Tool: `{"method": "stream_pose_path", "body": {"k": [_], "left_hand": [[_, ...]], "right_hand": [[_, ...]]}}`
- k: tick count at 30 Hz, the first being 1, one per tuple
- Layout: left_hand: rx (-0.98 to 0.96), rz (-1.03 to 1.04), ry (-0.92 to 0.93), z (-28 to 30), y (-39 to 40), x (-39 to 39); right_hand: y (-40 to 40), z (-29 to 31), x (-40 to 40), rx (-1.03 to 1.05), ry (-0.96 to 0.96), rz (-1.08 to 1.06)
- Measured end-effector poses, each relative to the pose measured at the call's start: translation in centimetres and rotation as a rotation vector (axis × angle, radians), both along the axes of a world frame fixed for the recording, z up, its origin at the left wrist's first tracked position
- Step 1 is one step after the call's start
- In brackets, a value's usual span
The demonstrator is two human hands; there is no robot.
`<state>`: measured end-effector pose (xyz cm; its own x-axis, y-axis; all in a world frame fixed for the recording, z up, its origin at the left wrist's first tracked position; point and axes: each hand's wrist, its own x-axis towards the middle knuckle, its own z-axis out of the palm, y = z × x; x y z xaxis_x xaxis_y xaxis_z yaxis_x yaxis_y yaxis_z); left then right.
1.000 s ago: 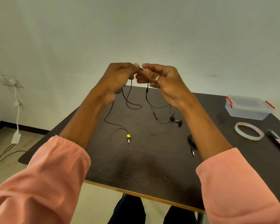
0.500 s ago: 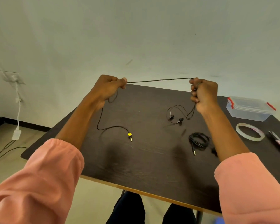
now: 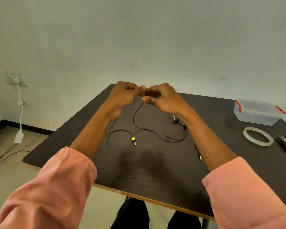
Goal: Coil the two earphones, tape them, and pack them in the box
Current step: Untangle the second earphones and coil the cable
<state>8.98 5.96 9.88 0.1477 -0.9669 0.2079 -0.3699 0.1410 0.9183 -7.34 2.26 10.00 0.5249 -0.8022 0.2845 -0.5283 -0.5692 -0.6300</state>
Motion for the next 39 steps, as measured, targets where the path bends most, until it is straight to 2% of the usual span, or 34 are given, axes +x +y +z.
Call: {"method": "stream_pose_path", "body": {"k": [4, 8, 12, 16, 20, 22, 24, 27, 29, 30, 32, 33, 36, 39], "left_hand": [[0.019, -0.017, 0.014, 0.1, 0.7, 0.4], [0.031, 0.000, 0.049, -0.3, 1.2, 1.8], [0.069, -0.058, 0.033, -1.2, 1.2, 1.4], [0.032, 0.046, 0.064, -2.3, 0.3, 1.1], [0.075, 0.262, -0.202, -3.4, 0.0, 2.5], [0.115, 0.297, -0.232, -3.4, 0.3, 2.8], [0.108, 0.260, -0.201, -3.4, 0.6, 3.3], [0.075, 0.137, -0.032, -3.0, 0.9, 3.3], [0.037, 0.113, 0.009, -2.6, 1.0, 2.4], [0.018, 0.102, 0.013, -2.3, 1.0, 1.8], [0.007, 0.070, 0.016, -1.8, 1.0, 0.6], [0.008, 0.057, 0.019, -1.6, 1.0, 0.1], [0.000, 0.060, 0.044, -1.1, 0.9, -0.5], [0.004, 0.063, 0.056, -1.1, 1.1, -0.3]], "right_hand": [[-0.6, -0.2, -1.2, 0.022, -0.191, -0.012], [-2.0, -0.4, -4.4, 0.055, -0.490, -0.191], [-2.8, -1.7, -5.2, -0.045, -0.550, -0.416], [-2.8, -2.6, -4.6, -0.083, -0.597, -0.483], [-3.3, -2.9, -5.4, -0.127, -0.679, -0.588], [-3.8, -2.8, -6.1, -0.107, -0.751, -0.688], [-4.3, -3.0, -6.8, -0.062, -0.703, -0.761], [-4.2, -3.4, -7.1, -0.025, -0.256, -0.836], [-3.2, -3.1, -6.2, -0.130, -0.033, -0.672], [-2.4, -2.7, -5.4, -0.161, -0.027, -0.496], [-0.8, -1.8, -3.0, -0.069, -0.081, -0.163], [-0.2, -1.6, -1.9, -0.028, -0.067, -0.066], [0.1, -1.9, -0.1, -0.068, -0.008, -0.067], [-0.1, -2.5, -0.2, -0.002, -0.182, -0.132]]}}
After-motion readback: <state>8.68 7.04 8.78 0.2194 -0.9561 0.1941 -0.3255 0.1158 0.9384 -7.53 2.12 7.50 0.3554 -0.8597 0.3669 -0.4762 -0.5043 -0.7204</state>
